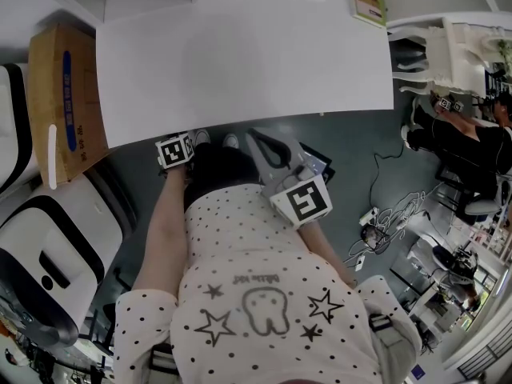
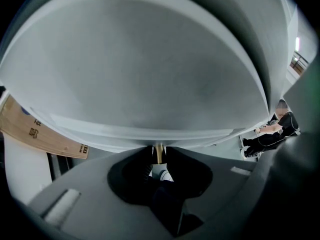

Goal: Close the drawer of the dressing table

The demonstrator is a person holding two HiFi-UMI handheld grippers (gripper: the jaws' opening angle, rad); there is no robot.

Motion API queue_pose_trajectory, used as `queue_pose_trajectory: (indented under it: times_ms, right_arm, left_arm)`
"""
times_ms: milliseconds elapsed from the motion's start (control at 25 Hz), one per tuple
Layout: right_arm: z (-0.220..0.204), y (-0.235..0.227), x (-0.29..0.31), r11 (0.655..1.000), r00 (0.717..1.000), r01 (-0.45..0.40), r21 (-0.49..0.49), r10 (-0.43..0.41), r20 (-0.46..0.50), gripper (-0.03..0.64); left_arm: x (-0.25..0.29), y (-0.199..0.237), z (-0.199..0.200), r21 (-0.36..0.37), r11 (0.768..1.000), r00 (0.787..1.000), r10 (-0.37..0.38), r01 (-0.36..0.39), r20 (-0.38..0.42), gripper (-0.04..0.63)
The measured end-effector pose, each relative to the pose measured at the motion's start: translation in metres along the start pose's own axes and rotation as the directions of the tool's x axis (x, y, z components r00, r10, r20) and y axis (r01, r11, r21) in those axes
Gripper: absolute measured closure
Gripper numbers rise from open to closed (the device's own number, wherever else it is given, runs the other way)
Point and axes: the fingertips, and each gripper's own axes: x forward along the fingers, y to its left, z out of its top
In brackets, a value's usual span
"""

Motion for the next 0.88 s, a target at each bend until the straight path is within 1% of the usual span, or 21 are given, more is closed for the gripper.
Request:
queue_pose_trajectory:
  times_ms: [880]
  right_arm:
    - [0.0035,-0.0022,0.009,1.0,1.0,-0.002,0.0,0.002,-0.003,0.62]
  left_arm:
    - [0.0008,0.0017,0.0031,-0.008,1.0,1.0,-0.01,0.01,-0.003,0.509]
